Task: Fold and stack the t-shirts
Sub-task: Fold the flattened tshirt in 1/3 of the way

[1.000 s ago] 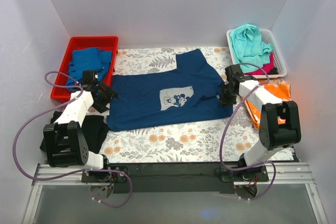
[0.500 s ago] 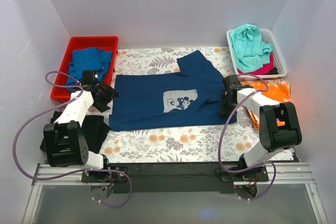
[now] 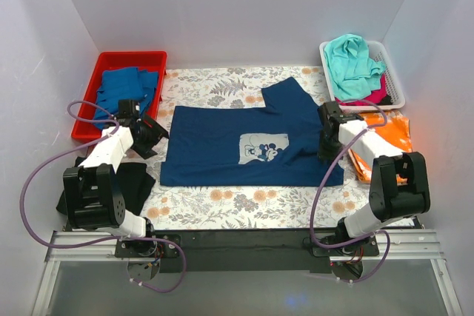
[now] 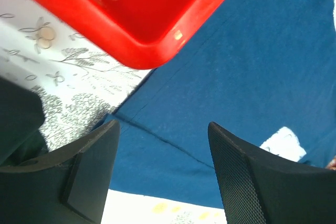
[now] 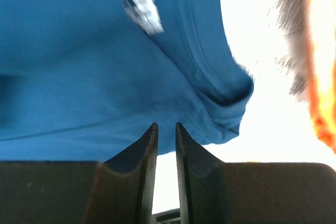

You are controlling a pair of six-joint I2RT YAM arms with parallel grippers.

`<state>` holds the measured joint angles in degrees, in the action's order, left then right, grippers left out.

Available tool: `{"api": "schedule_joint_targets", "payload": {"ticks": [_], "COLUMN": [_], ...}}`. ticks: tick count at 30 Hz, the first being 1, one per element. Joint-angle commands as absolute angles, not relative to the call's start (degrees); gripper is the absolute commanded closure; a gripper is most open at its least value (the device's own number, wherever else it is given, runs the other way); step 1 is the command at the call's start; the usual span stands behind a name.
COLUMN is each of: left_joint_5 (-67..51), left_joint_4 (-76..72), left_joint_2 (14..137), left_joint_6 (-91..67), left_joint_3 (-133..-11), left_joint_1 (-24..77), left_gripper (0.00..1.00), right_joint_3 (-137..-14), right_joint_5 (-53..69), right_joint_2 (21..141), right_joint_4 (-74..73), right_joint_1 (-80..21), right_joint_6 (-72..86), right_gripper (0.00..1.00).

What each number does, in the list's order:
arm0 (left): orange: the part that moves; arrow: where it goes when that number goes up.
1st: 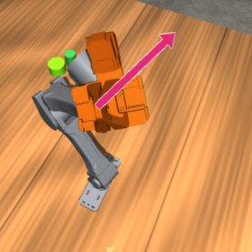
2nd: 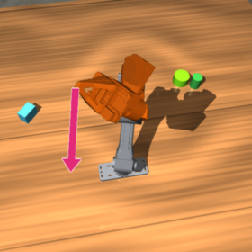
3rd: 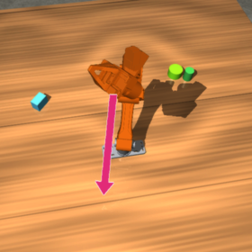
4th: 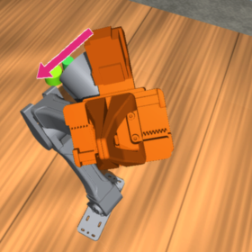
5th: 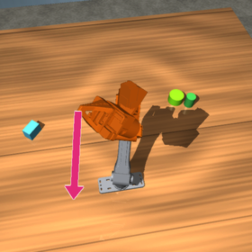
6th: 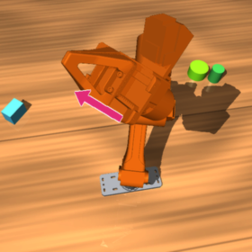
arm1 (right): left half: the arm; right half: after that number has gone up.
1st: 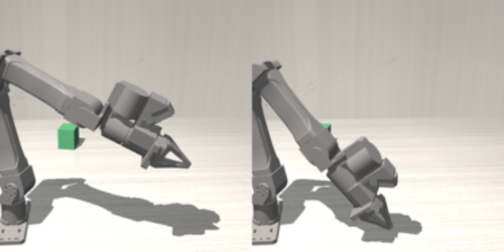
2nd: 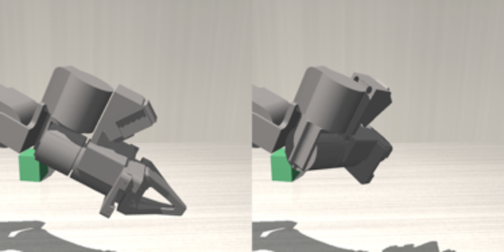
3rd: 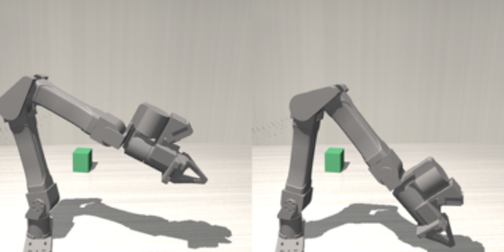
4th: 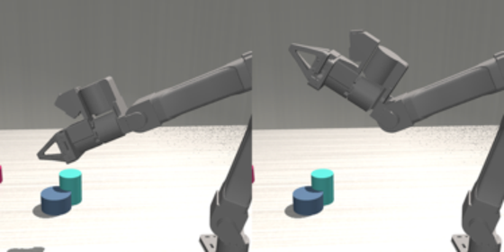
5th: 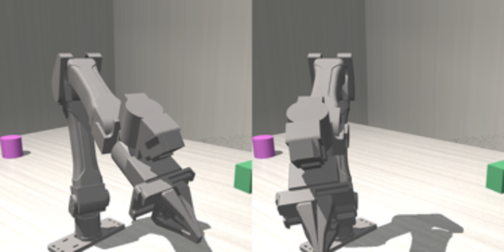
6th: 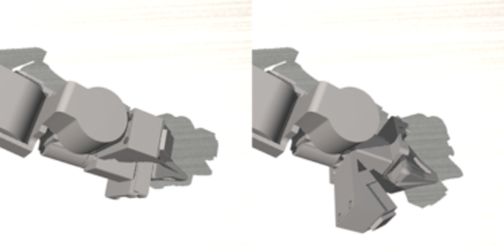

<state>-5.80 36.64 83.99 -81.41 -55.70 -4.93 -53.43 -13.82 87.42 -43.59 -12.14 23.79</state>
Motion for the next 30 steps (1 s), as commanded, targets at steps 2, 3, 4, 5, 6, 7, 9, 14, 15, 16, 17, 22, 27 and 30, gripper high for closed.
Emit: {"api": "schedule_joint_targets", "payload": {"ticks": [2,3,4,5,6,7,9,14,15,16,17,22,27,30], "left_joint_5": [-9.3,-9.7,-9.7,-10.1,-10.3,-10.4,-10.2,-10.1,-10.2,-10.0,-10.1,-9.7,-9.7,-9.5], "left_joint_4": [33.4,32.8,32.5,32.3,31.9,31.8,31.8,31.7,31.7,31.7,31.7,31.8,31.8,31.8], "left_joint_2": [84.7,85.2,85.5,85.8,86.0,86.3,86.5,87.2,87.2,87.4,87.3,87.5,88.0,87.9], "left_joint_6": [-80.6,-80.4,-80.4,-80.3,-80.2,-79.7,-79.4,-79.0,-79.0,-79.0,-79.0,-78.4,-78.4,-78.3], "left_joint_3": [-55.0,-55.0,-55.0,-55.1,-55.3,-55.4,-55.7,-55.9,-55.8,-55.8,-55.6,-55.5,-55.4,-55.2], "left_joint_1": [-5.1,-5.1,-5.1,-5.1,-5.1,-5.1,-5.1,-5.1,-5.1,-5.1,-5.1,-5.1,-5.1,-5.1], "left_gripper": [0.33,0.33,0.33,0.33,0.33,0.33,0.33,0.33,0.33,0.33,0.33,0.33,0.33,0.33], "right_joint_3": [-66.7,-68.2,-69.9,-71.4,-74.3,-75.7,-79.3,-83.8,-84.1,-84.7,-84.8,-85.2,-84.4,-83.9], "right_joint_5": [-13.4,-11.4,-10.4,-10.2,-9.0,-8.2,-6.0,-4.5,-4.1,-4.2,-4.4,-5.8,-7.2,-8.2], "right_joint_2": [87.4,88.2,90.4,91.7,93.0,95.6,98.4,106.9,107.7,109.1,109.8,112.1,113.6,113.6], "right_joint_4": [-42.5,-41.9,-40.6,-40.3,-40.0,-39.6,-39.1,-39.1,-39.0,-39.1,-39.1,-39.2,-39.5,-40.7], "right_joint_1": [-13.0,-13.1,-13.2,-13.4,-13.4,-13.4,-13.4,-13.6,-13.6,-13.8,-14.1,-15.0,-15.7,-16.0], "right_joint_6": [21.0,20.7,20.0,19.6,19.3,18.9,18.4,17.6,17.6,17.6,17.6,17.8,18.2,18.5], "right_gripper": [0.73,0.73,0.72,0.72,0.71,0.70,0.69,0.66,0.65,0.65,0.65,0.64,0.65,0.67]}}
